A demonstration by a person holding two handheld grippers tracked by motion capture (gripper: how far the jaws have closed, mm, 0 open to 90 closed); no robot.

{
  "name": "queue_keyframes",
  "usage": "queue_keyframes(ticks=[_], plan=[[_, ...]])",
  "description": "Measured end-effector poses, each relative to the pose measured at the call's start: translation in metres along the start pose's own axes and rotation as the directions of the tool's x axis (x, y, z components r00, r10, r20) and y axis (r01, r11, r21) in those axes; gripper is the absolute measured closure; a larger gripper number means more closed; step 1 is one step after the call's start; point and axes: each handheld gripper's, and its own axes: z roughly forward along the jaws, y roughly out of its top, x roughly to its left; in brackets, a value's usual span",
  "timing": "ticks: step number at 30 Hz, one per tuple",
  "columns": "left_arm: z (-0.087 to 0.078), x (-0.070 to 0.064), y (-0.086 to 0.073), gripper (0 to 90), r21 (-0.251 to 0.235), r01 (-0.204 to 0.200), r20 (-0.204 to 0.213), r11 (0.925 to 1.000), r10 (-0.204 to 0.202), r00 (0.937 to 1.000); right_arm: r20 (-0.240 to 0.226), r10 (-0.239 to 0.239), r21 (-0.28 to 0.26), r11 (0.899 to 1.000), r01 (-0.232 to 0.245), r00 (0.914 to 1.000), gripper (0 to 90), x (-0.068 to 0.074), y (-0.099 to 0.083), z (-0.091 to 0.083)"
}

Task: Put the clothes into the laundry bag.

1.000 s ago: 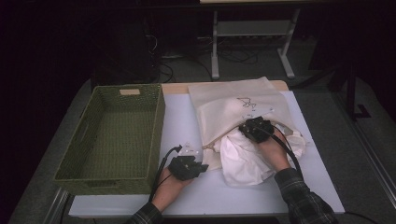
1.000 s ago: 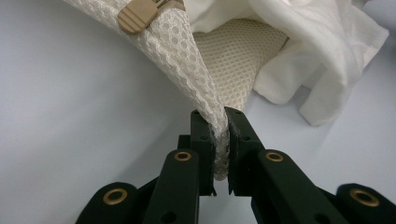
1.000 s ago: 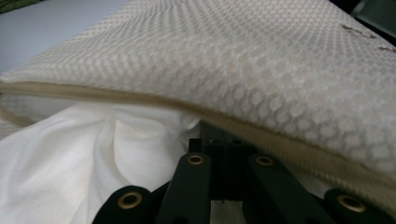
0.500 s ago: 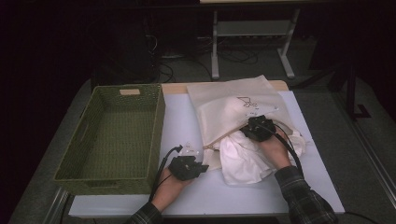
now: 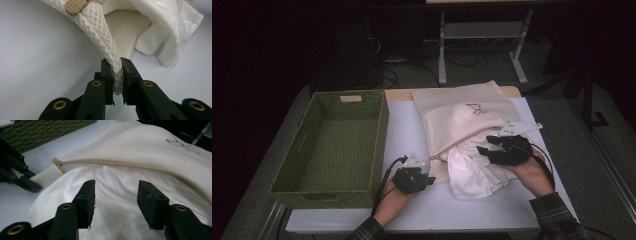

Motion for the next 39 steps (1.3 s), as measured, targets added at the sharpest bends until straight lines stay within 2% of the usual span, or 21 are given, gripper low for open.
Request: queue_keyframes(ticks=[2,3,5,6,7,9,10,12,14,15,16,19,23,28,32,39], plan=[[0.000,0.000,0.000,80.9,0.001,0.001,0.002,1.0000,-0.001,1.0000,0.019,0.014,0.022,1.000,-0.014,0.9997,42.3,-0.007,-0.014,-0.011],[0.000,0.000,0.000,80.8,0.001,0.001,0.002,1.0000,-0.001,1.0000,0.019,0.014,0.022,1.000,-0.014,0.9997,42.3,-0.007,-0.014,-0.011],[0.001,0.000,0.000,80.7,0.000,-0.002,0.002,1.0000,0.002,1.0000,0.029,0.034,0.048,0.998,-0.036,0.9990,39.1,-0.013,-0.031,-0.016],[0.001,0.000,0.000,80.7,0.000,-0.002,0.002,1.0000,0.002,1.0000,0.029,0.034,0.048,0.998,-0.036,0.9990,39.1,-0.013,-0.031,-0.016],[0.001,0.000,0.000,80.6,0.003,-0.002,0.002,1.0000,0.001,1.0000,0.024,0.054,0.061,0.997,-0.055,0.9983,35.5,-0.017,-0.040,-0.016],[0.001,0.000,0.001,80.7,0.006,-0.004,0.002,1.0000,0.004,1.0000,0.020,0.076,0.084,0.993,-0.077,0.9969,32.6,-0.019,-0.047,-0.012],[0.001,0.000,0.001,80.7,0.006,-0.004,0.002,1.0000,0.004,1.0000,0.020,0.076,0.084,0.993,-0.077,0.9969,32.6,-0.019,-0.047,-0.012],[0.001,0.000,0.001,80.7,0.007,-0.007,0.001,1.0000,0.007,1.0000,0.019,0.064,0.122,0.990,-0.066,0.9977,30.5,-0.018,-0.053,-0.001],[0.001,0.000,0.001,80.6,0.006,-0.005,0.001,1.0000,0.005,1.0000,0.019,0.057,0.123,0.991,-0.059,0.9982,30.7,-0.017,-0.053,0.003],[0.001,0.000,0.000,80.6,0.007,-0.006,0.002,1.0000,0.006,1.0000,0.019,0.056,0.133,0.989,-0.058,0.9983,33.2,-0.015,-0.053,0.007],[0.001,0.000,0.000,80.7,0.008,-0.007,0.001,0.9999,0.007,1.0000,0.054,0.027,0.135,0.990,-0.034,0.9982,45.0,-0.013,-0.052,0.013],[0.001,0.000,0.000,80.7,0.012,-0.011,0.000,0.9999,0.011,0.9999,0.072,0.049,0.115,0.992,-0.057,0.9962,66.8,-0.016,-0.049,0.013],[0.002,-0.001,0.000,80.8,0.013,-0.007,0.000,0.9999,0.007,1.0000,0.039,0.087,0.074,0.993,-0.090,0.9954,82.0,-0.023,-0.043,0.012],[0.002,-0.001,0.000,81.1,0.018,-0.006,0.002,0.9998,0.006,1.0000,0.011,0.098,0.032,0.995,-0.098,0.9951,85.5,-0.026,-0.031,0.019],[0.002,-0.001,0.000,81.3,0.022,-0.005,0.002,0.9998,0.005,1.0000,0.003,0.097,0.029,0.995,-0.097,0.9953,85.9,-0.027,-0.023,0.028],[0.004,-0.002,0.000,82.0,0.037,-0.016,0.003,0.9992,0.016,0.9999,0.018,0.085,0.039,0.996,-0.086,0.9962,86.2,-0.029,-0.012,0.045]])
